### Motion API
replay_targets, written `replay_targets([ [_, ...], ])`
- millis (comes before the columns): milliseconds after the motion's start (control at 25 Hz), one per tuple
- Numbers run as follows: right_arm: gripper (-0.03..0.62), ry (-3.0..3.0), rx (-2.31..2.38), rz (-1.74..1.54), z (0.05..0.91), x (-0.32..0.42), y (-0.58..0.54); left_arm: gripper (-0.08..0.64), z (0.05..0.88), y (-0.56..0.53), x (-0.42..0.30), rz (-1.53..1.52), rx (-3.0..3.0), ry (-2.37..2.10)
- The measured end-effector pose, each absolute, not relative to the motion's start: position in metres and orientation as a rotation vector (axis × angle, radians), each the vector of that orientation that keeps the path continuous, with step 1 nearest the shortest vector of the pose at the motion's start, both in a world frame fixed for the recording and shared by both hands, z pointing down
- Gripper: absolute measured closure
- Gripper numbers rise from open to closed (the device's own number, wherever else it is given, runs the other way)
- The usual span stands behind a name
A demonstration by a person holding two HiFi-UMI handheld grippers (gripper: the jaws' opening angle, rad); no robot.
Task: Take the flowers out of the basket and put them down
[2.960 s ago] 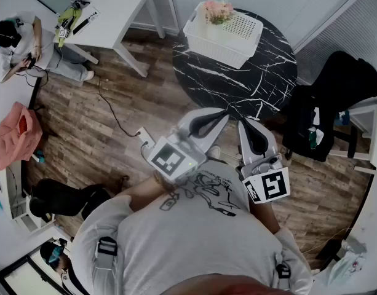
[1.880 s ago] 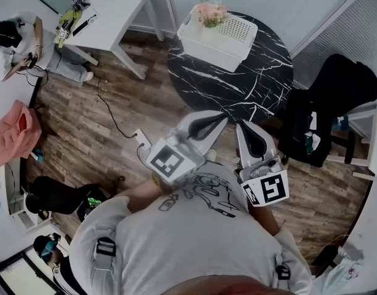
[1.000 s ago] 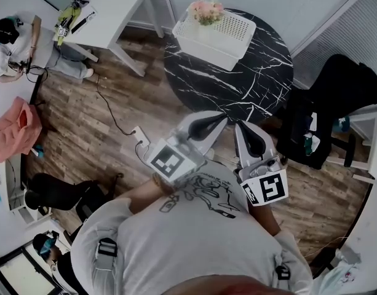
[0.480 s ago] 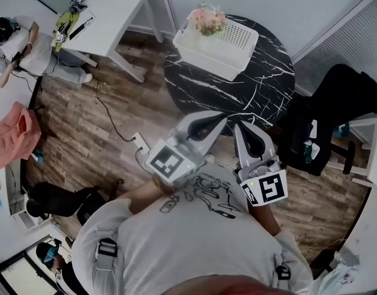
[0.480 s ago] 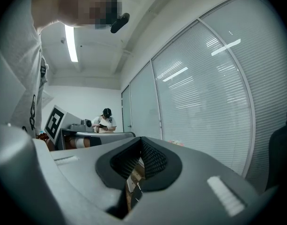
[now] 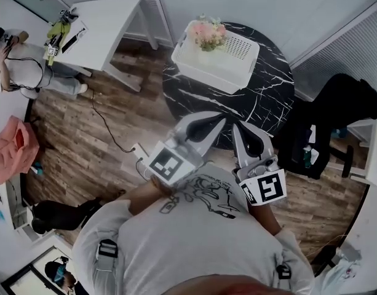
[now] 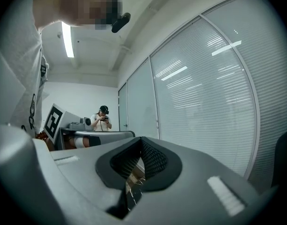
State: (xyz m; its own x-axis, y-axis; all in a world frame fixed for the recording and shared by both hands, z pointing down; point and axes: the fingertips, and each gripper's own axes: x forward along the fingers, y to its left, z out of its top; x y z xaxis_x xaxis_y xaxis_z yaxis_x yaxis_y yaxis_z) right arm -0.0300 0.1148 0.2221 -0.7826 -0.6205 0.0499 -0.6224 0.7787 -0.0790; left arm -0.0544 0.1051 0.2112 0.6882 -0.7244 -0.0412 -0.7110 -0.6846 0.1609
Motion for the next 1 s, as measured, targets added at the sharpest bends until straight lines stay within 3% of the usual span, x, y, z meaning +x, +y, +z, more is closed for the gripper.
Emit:
replay_targets([
  [1000, 0.588, -2.852, 1.141, 0.167, 0.234, -0.12, -0.034, 0.558, 0.231, -0.041, -0.148, -0.104, 2.762, -1.035],
])
